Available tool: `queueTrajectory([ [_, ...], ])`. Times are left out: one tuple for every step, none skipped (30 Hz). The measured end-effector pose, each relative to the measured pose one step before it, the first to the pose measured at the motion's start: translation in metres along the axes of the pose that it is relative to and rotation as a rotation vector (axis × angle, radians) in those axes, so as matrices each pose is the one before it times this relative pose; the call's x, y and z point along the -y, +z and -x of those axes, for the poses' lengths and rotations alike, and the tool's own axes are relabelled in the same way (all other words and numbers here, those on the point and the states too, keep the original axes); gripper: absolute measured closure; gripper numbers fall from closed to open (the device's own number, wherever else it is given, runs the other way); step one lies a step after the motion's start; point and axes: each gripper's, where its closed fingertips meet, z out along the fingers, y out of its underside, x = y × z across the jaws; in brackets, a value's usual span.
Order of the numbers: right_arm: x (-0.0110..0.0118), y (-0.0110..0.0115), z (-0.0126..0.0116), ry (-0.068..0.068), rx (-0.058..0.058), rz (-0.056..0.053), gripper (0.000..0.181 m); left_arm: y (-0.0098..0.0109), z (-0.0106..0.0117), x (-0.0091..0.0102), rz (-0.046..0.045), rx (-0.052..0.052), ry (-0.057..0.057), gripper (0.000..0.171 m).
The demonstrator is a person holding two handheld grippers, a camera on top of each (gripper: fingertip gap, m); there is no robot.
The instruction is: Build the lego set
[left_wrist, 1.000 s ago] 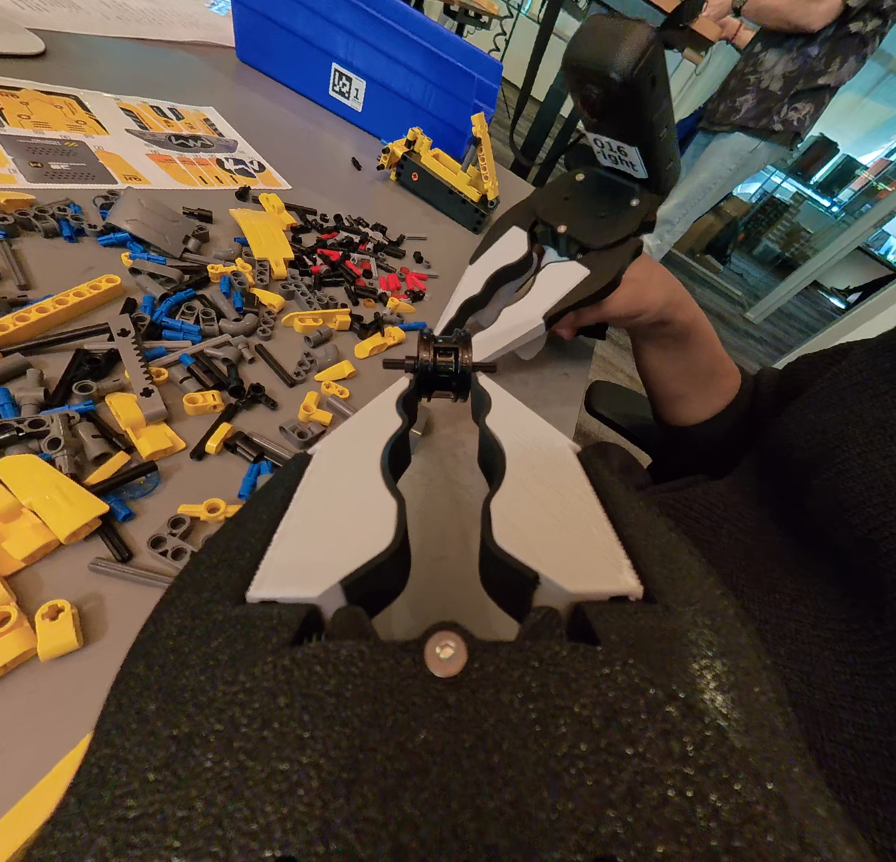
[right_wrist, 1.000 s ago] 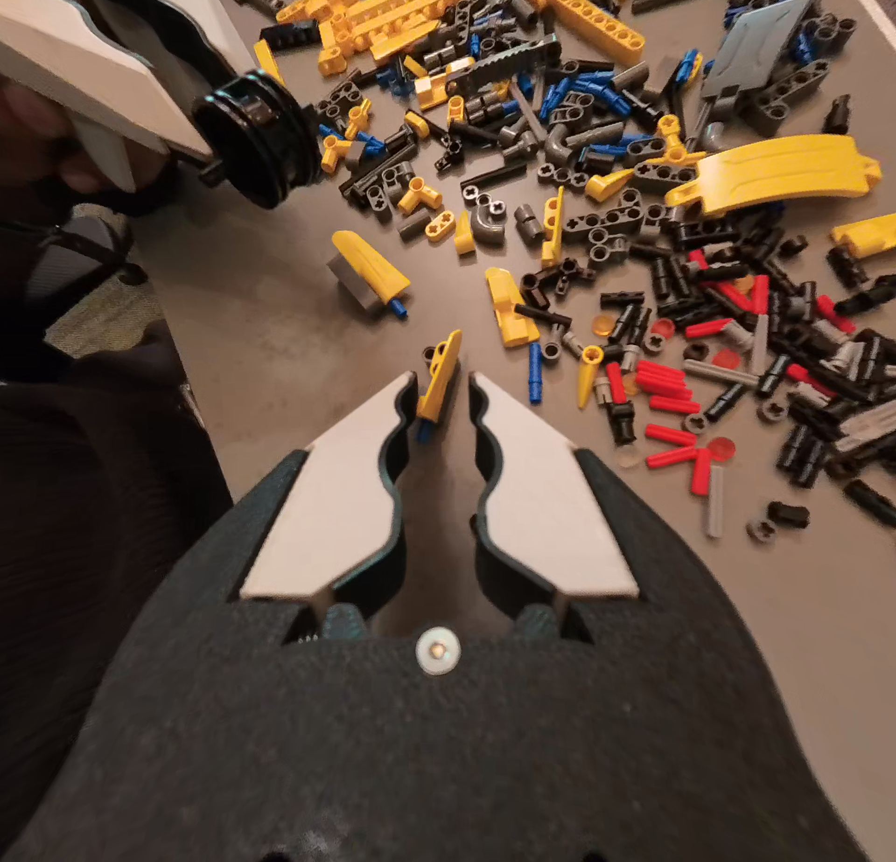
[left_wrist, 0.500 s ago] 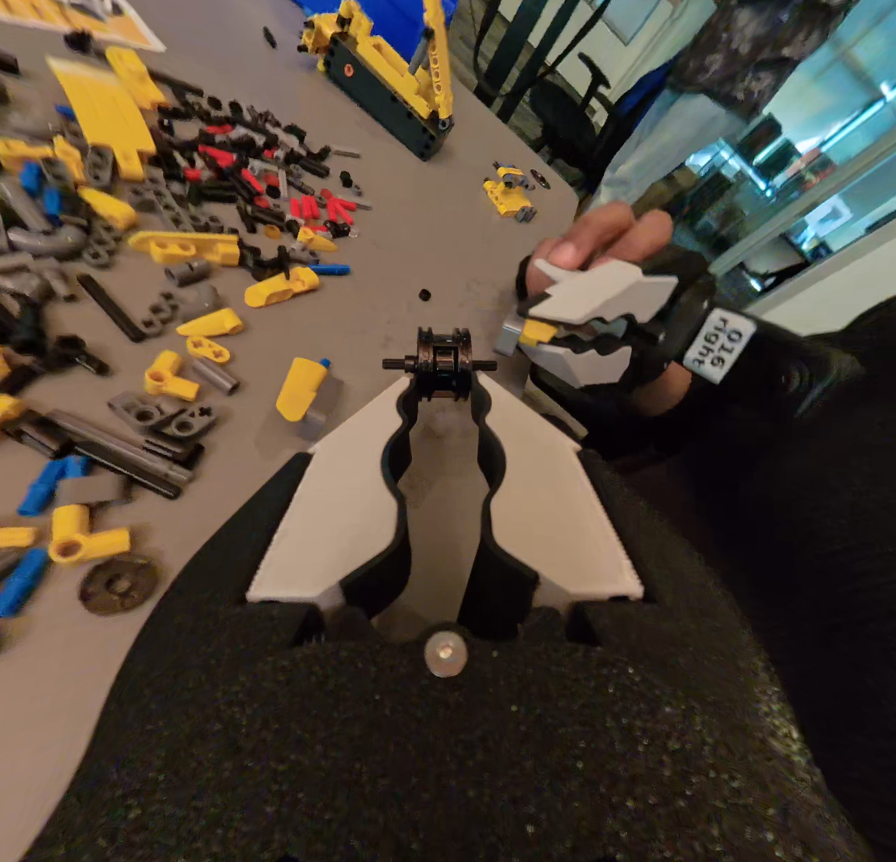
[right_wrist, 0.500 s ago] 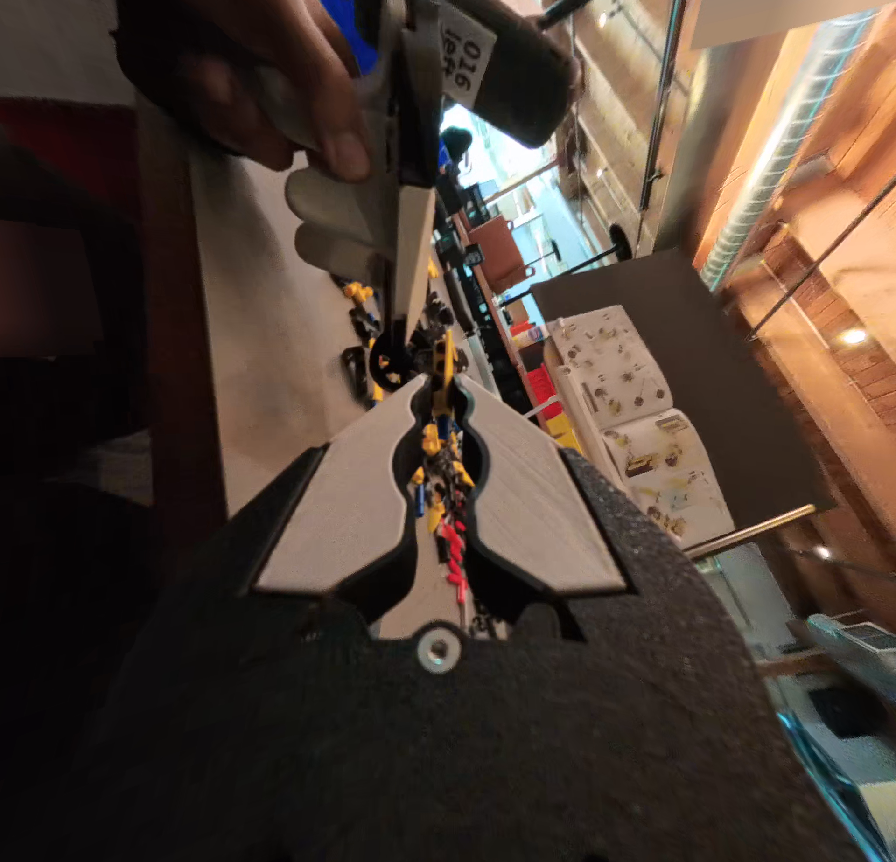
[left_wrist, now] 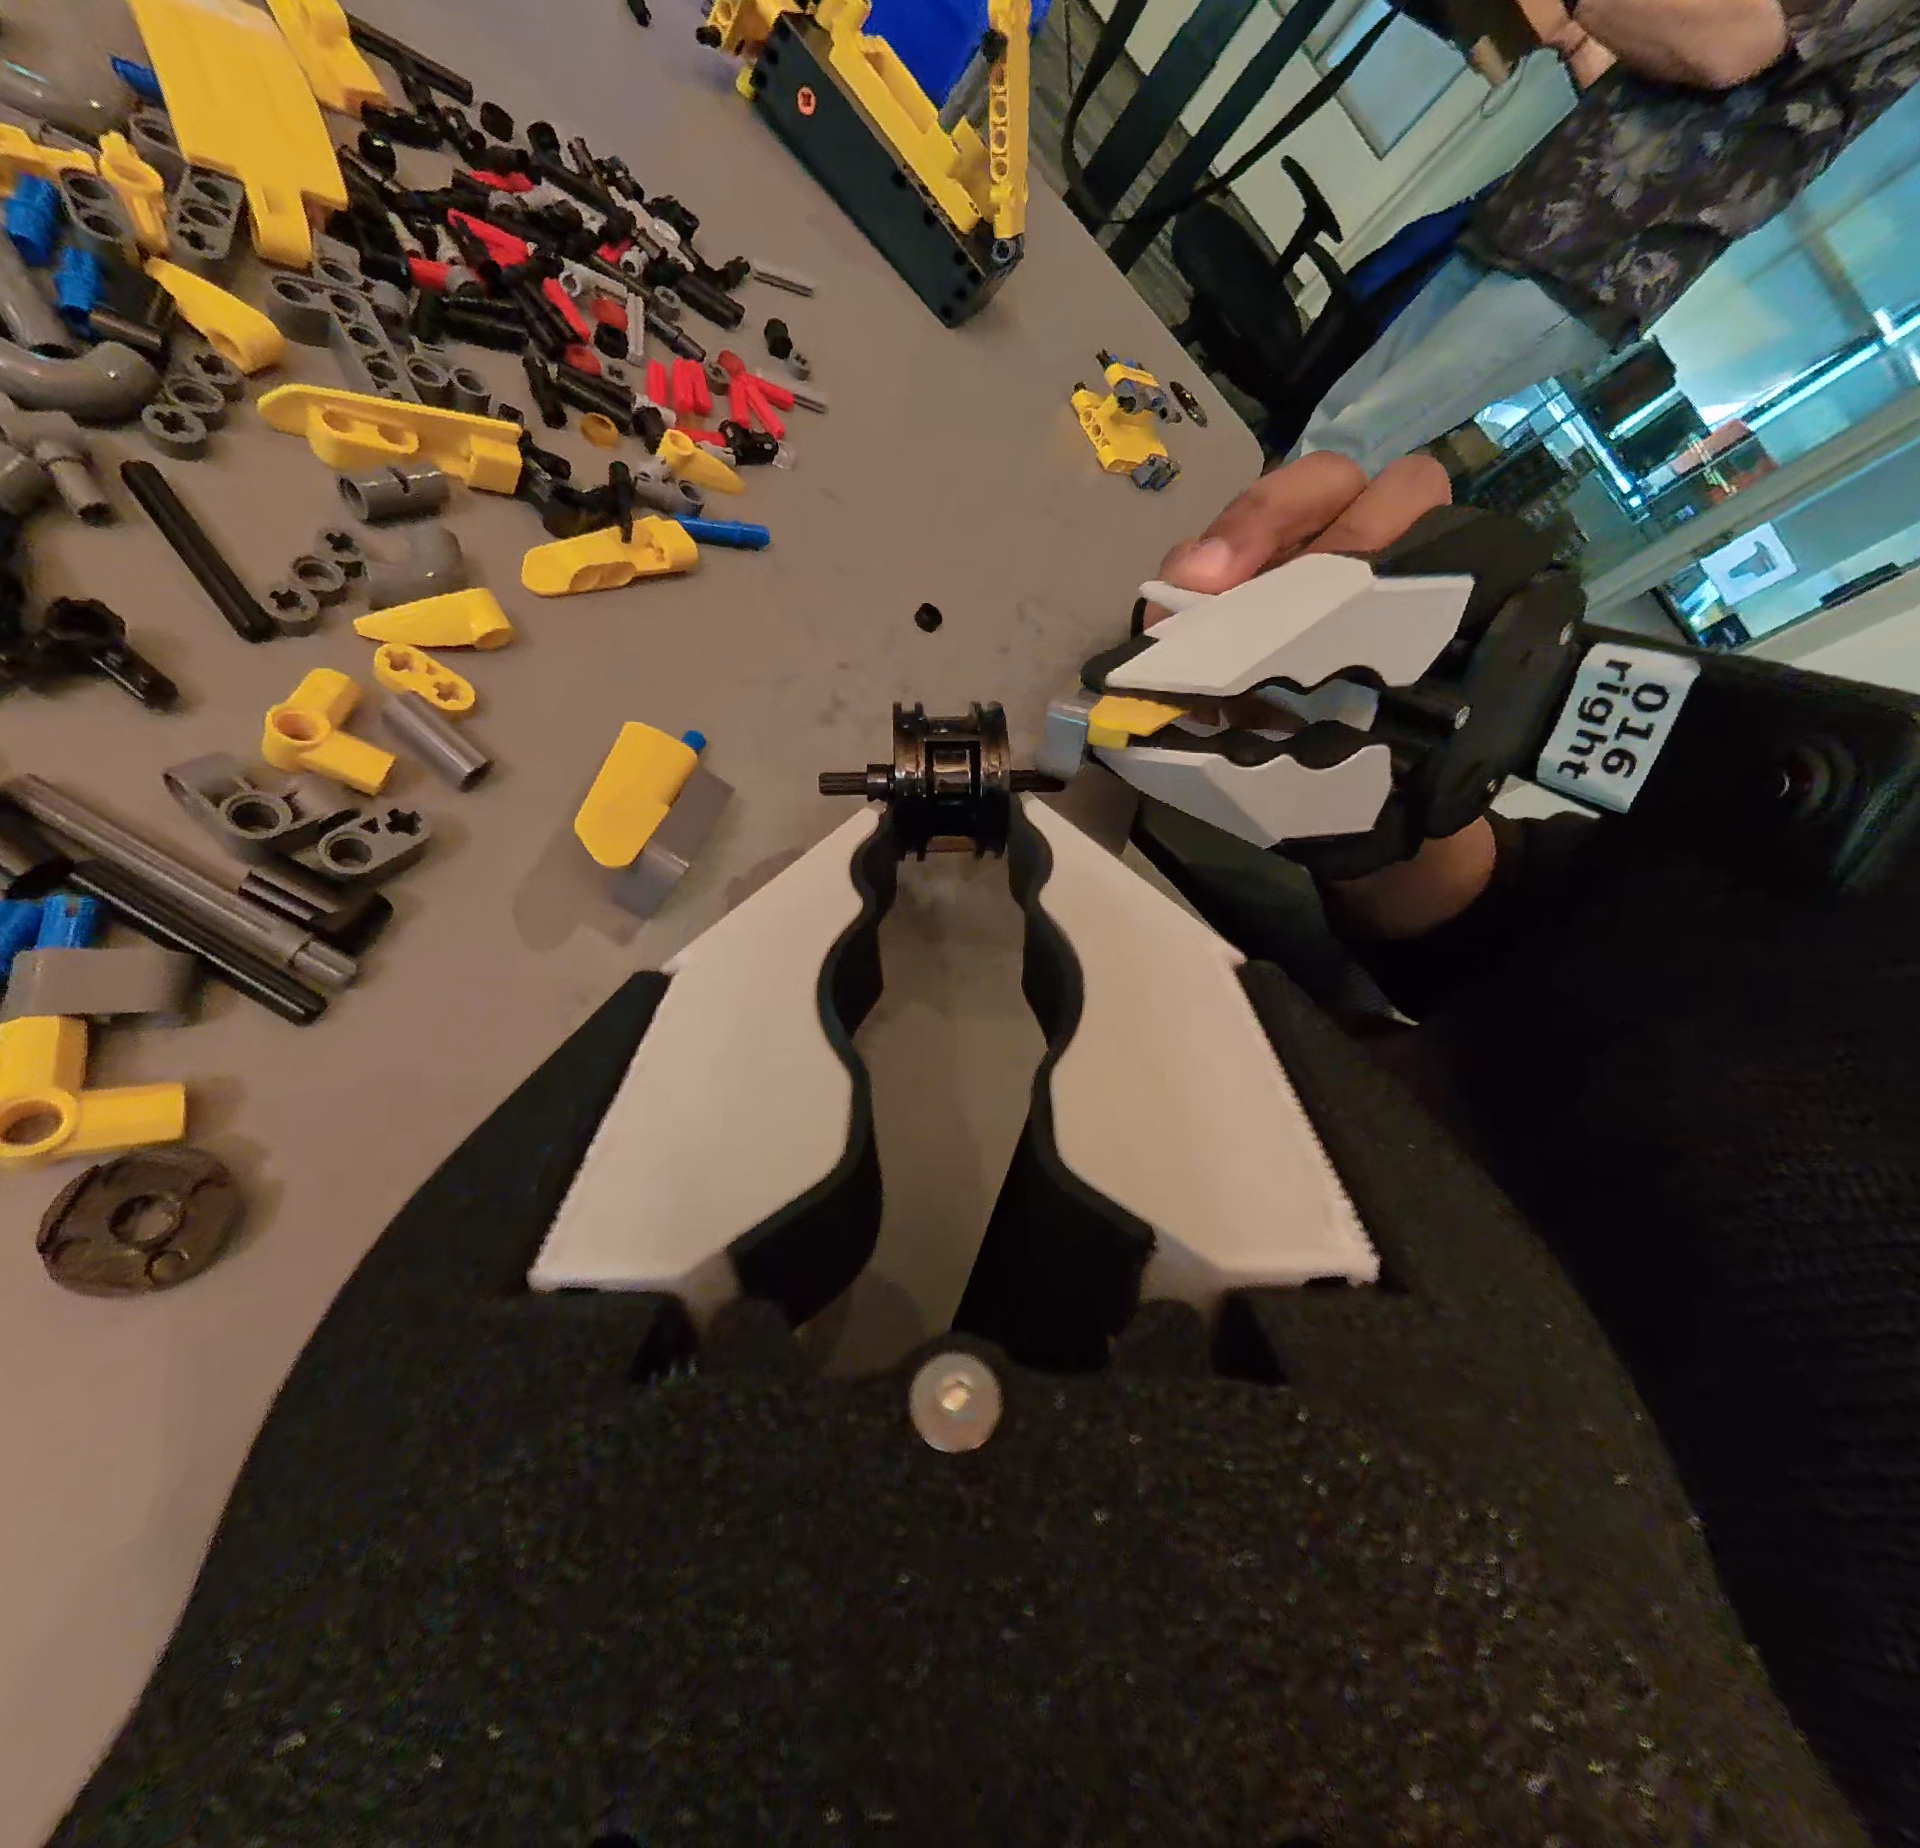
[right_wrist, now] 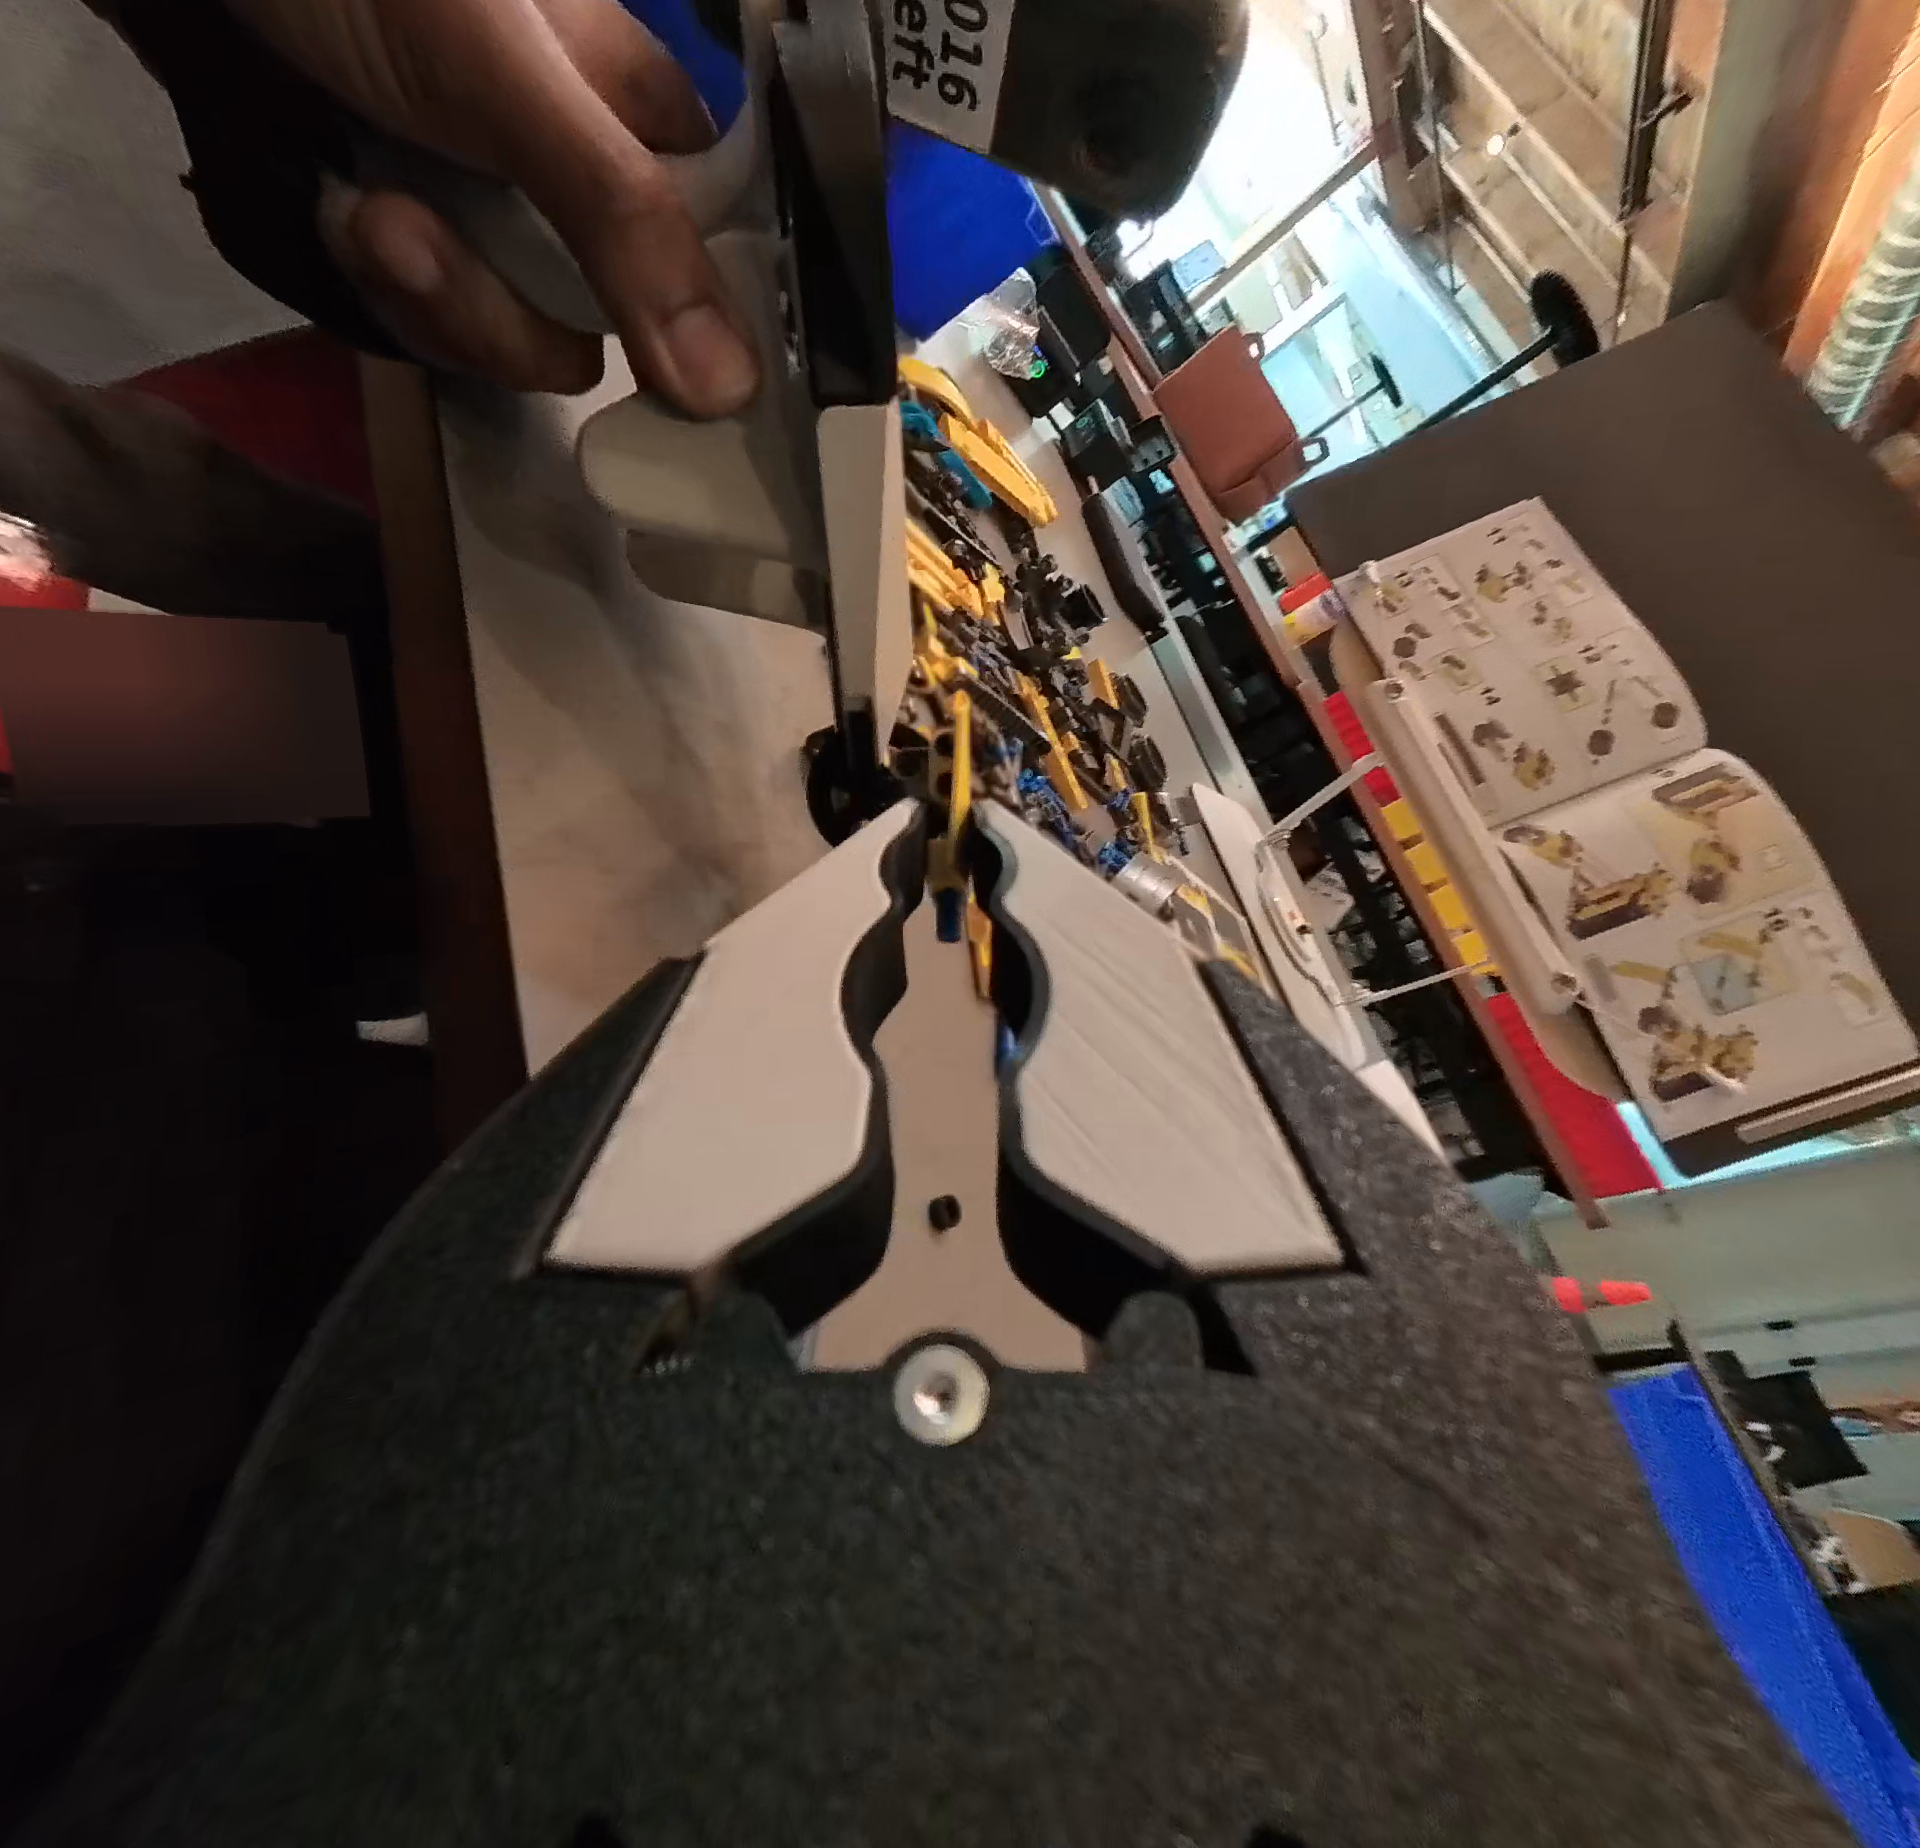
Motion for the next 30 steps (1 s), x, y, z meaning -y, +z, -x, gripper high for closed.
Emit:
queueTrajectory([
  [-0.00058, -0.00035, -0.00021, 0.0158, 0.0104, 0.0027, 0.175, -0.00002, 0.00066, 0.00003, 0.00066, 0.0007, -0.006, 0.151],
  [-0.0006, -0.00064, -0.00027, 0.0157, 0.0102, 0.0022, 0.175, 0.00019, 0.00038, -0.00021, 0.00181, -0.0005, -0.0058, 0.151],
  [-0.00052, -0.0011, -0.00036, 0.015, 0.0096, 0.0014, 0.175, 0.00004, 0.00043, -0.00009, 0.0014, 0.0002, -0.0044, 0.151],
  [-0.00068, -0.00119, -0.00002, 0.0138, 0.0096, 0.0017, 0.175, 0.00017, 0.00044, -0.00004, 0.00067, 0.0008, -0.0038, 0.151],
  [-0.00091, -0.00114, 0.00037, 0.0112, 0.0095, 0.0017, 0.175, 0.00015, 0.00034, -0.00003, 0.00115, -0.0004, -0.0039, 0.151],
  [-0.00085, -0.00087, 0.00088, 0.0051, 0.0088, 0.0012, 0.175, 0.0003, 0.0003, -0.00005, 0.00199, -0.0004, -0.0044, 0.151],
  [-0.00063, -0.00075, 0.00099, -0.003, 0.0051, 0.0013, 0.175, 0.00031, 0.00002, -0.00025, 0.00299, -0.0034, -0.0053, 0.151],
  [-0.0001, -0.00043, 0.00064, -0.0085, 0.0, -0.0007, 0.175, 0.00019, -0.00033, -0.00029, 0.00362, -0.0077, -0.0073, 0.151],
  [0.00033, -0.00025, 0.00027, -0.0091, -0.0043, -0.0026, 0.175, -0.00021, -0.00042, 0.00012, 0.00094, -0.0107, -0.0101, 0.151],
  [0.00093, -0.0002, -0.00025, -0.0068, -0.006, -0.0052, 0.175, -0.00028, -0.00071, 0.00038, -0.001, -0.0143, -0.0121, 0.151],
  [0.00105, -0.00008, -0.00061, -0.0031, -0.0053, -0.0071, 0.175, -0.00054, -0.00085, 0.00044, -0.00104, -0.0165, -0.0141, 0.151],
  [0.00094, 0.00006, -0.00051, 0.002, -0.0018, -0.0064, 0.175, -0.00049, -0.00064, 0.00033, -0.00039, -0.0149, -0.0145, 0.151],
  [0.00128, 0.00012, -0.00027, 0.0054, 0.0029, -0.0074, 0.175, -0.00045, -0.00059, 0.00043, -0.00077, -0.0141, -0.013, 0.151],
  [0.00159, 0.00016, -0.00016, 0.0058, 0.004, -0.0104, 0.175, -0.00014, -0.00111, 0.00011, 0.0011, -0.015, -0.0101, 0.151],
  [0.00151, 0.00024, -0.00034, 0.004, 0.0016, -0.0096, 0.175, -0.0001, -0.00085, -0.00011, 0.00167, -0.0113, -0.0073, 0.151],
  [0.00093, 0.00059, -0.00017, 0.0025, 0.0016, -0.0053, 0.175, -0.00032, -0.00026, 0.00025, -0.00149, -0.0054, -0.0039, 0.151],
  [0.00057, 0.00076, 0.00023, 0.0015, 0.0038, -0.0029, 0.175, -0.00025, -0.00047, 0.00021, -0.00123, -0.0046, -0.0019, 0.151],
  [0.00044, 0.00088, 0.00032, -0.0001, 0.0032, -0.0015, 0.175, 0.00011, -0.00089, -0.00054, 0.00385, -0.0078, -0.0011, 0.151],
  [-0.00029, 0.0008, 0.00007, -0.0025, 0.001, 0.0014, 0.175, -0.00004, 0.00011, -0.00042, 0.00229, -0.0009, -0.0026, 0.151],
  [-0.00026, 0.00066, -0.00048, -0.0018, -0.0004, 0.0, 0.175, -0.0005, -0.00021, 0.0008, -0.0054, -0.0046, -0.0032, 0.152],
  [0.00038, 0.00016, -0.00046, 0.0033, 0.0014, -0.0044, 0.175, -0.00042, -0.00091, 0.00004, -0.00048, -0.0096, -0.0037, 0.151],
  [0.00052, -0.00006, -0.00048, 0.0085, 0.0039, -0.005, 0.175, -0.00046, -0.00132, 0.0003, -0.00129, -0.0134, -0.0041, 0.152],
  [0.00016, 0.00015, -0.00036, 0.0093, 0.0051, -0.0023, 0.175, -0.00036, -0.00152, 0.00011, -0.00026, -0.0145, -0.0031, 0.151],
  [0.00008, 0.00026, -0.00027, 0.0059, 0.0044, -0.0013, 0.175, -0.00032, -0.00062, 0.0, -0.00045, -0.0078, -0.0037, 0.151],
  [0.00009, 0.00032, -0.00028, 0.0016, 0.0017, -0.0017, 0.175, -0.00038, -0.00035, 0.00036, -0.00247, -0.0042, -0.0012, 0.152],
  [0.00001, 0.00044, -0.00015, -0.0021, -0.0004, 0.0001, 0.175, -0.00032, 0.00002, 0.00028, -0.00243, -0.0004, -0.0004, 0.152],
  [-0.0004, 0.00054, -0.00013, -0.005, -0.0019, 0.0025, 0.175, -0.00023, 0.00034, 0.00026, -0.00221, 0.0019, -0.0001, 0.152],
  [-0.00033, 0.00049, -0.00012, -0.0051, -0.002, 0.0033, 0.175, -0.00019, 0.00024, 0.00036, -0.00257, 0.0028, 0.002, 0.152],
  [-0.00034, 0.00037, -0.00011, -0.0013, -0.0007, 0.0043, 0.175, -0.0002, 0.00041, 0.00029, -0.0034, 0.0054, 0.0049, 0.152],
  [-0.00069, 0.00047, -0.00034, 0.0041, 0.0004, 0.0084, 0.175, 0.0, 0.00067, 0.00049, -0.00517, 0.0116, 0.011, 0.152],
])
